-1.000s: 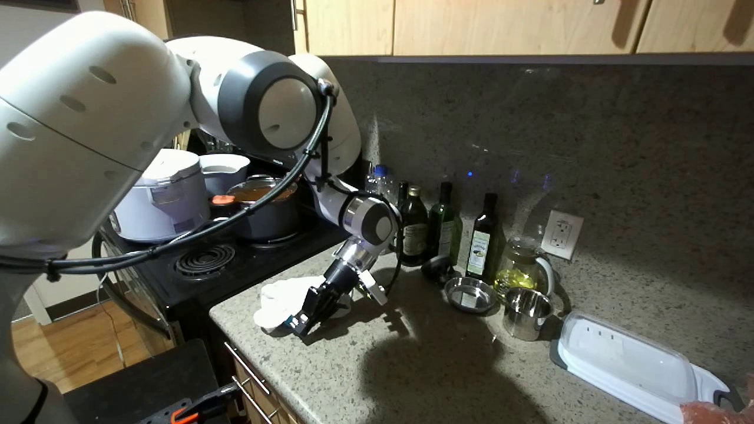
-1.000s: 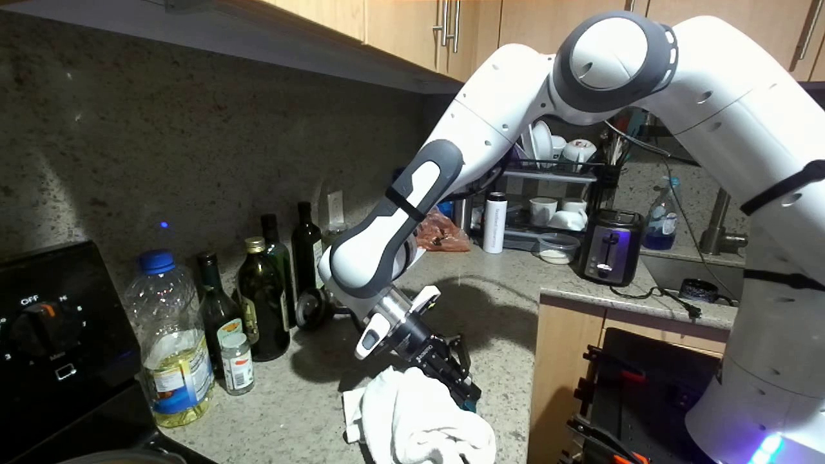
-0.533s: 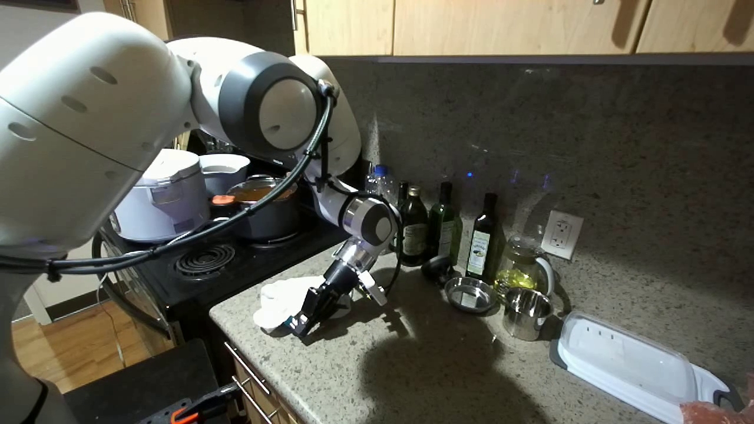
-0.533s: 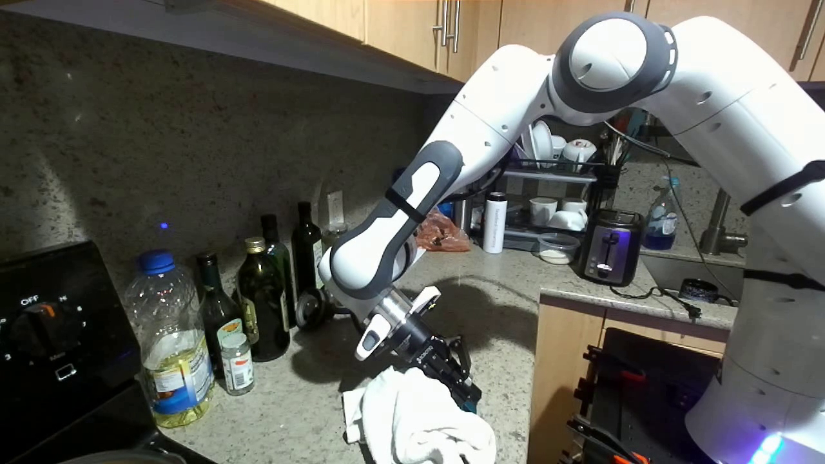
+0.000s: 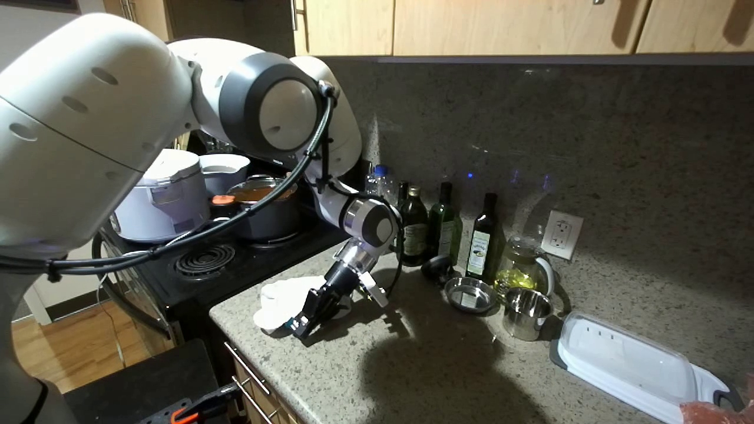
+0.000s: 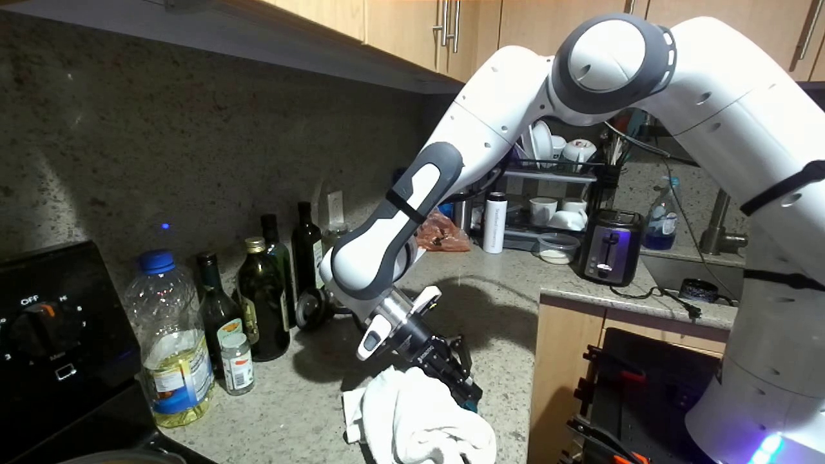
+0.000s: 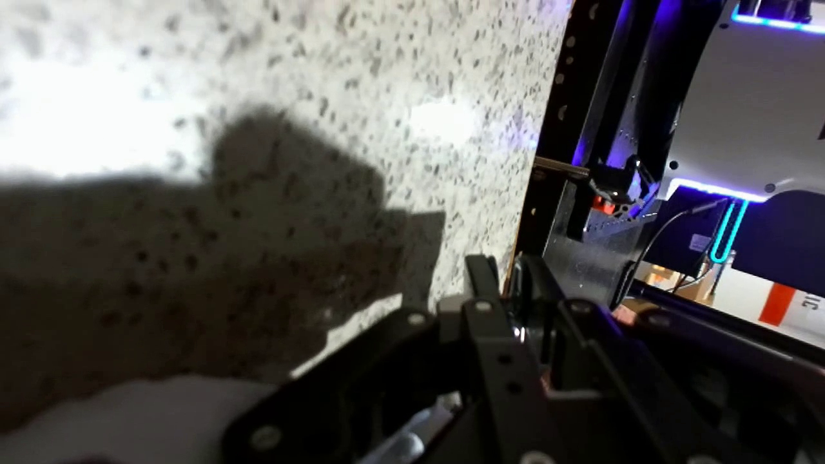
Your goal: Put the peg on the cloth
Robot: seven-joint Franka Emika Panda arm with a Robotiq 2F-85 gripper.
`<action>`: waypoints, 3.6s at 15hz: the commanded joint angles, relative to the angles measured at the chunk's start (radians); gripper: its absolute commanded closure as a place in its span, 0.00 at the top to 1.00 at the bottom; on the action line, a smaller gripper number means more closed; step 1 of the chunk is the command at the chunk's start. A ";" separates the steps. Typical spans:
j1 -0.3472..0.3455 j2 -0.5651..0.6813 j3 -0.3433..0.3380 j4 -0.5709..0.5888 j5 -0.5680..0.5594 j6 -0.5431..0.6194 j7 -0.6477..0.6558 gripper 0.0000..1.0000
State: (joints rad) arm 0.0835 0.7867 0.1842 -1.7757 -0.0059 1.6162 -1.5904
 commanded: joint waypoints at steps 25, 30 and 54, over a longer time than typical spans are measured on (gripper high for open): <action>0.017 0.003 0.024 0.022 -0.054 -0.117 0.051 0.04; 0.032 0.013 0.022 0.031 -0.065 -0.133 0.055 0.04; 0.051 0.069 0.032 0.104 -0.094 -0.107 0.089 0.04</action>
State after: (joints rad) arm 0.1340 0.8472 0.2033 -1.6960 -0.1048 1.5221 -1.5394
